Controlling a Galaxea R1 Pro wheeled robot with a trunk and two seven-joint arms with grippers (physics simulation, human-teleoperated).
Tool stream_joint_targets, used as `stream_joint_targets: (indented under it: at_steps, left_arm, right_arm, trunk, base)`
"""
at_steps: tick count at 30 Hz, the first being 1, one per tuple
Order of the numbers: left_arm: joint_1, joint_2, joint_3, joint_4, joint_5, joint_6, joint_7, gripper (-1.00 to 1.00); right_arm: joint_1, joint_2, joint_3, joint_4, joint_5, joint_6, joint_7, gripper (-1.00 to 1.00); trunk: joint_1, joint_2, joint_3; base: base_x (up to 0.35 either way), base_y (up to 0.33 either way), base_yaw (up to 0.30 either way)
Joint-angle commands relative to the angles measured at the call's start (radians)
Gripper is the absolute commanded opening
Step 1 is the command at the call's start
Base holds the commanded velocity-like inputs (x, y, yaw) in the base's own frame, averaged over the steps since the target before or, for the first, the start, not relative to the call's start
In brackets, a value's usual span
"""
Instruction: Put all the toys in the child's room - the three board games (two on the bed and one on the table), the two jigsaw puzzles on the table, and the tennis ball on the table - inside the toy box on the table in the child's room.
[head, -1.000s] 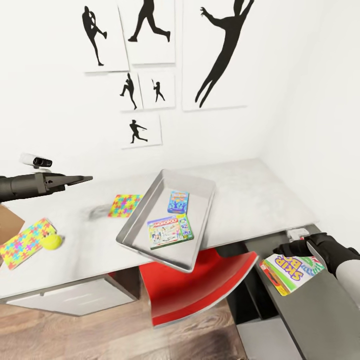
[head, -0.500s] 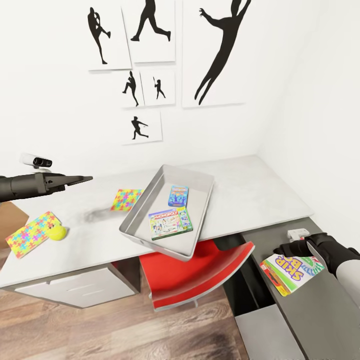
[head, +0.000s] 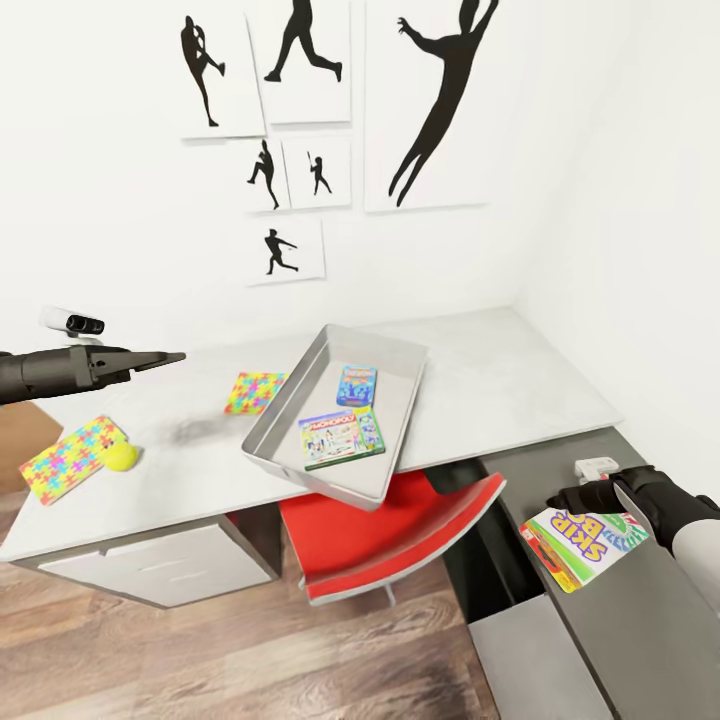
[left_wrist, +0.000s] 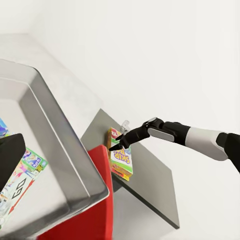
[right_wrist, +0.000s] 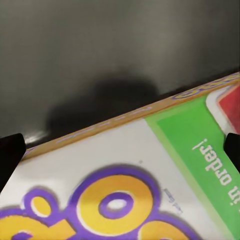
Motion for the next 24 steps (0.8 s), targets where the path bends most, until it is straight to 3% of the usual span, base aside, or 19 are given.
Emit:
stream_joint_targets:
  at_steps: [1, 24]
  left_arm:
    - [-0.001, 0.0, 0.0, 0.0, -0.001, 0.011, -0.004, 1.0]
    - [0.001, 0.002, -0.001, -0.001, -0.001, 0.011, -0.004, 1.0]
  right_arm:
    - [0.0, -0.001, 0.008, -0.001, -0.01, 0.007, 0.0, 1.0]
    - [0.0, -0.001, 0.008, 0.001, -0.01, 0.007, 0.0, 1.0]
  trunk:
    - [0.0, -0.002, -0.002]
    - [0.0, -0.002, -0.002]
  base:
    - [-0.097, 0.0, 0.0]
    - [-0.137, 0.005, 0.0]
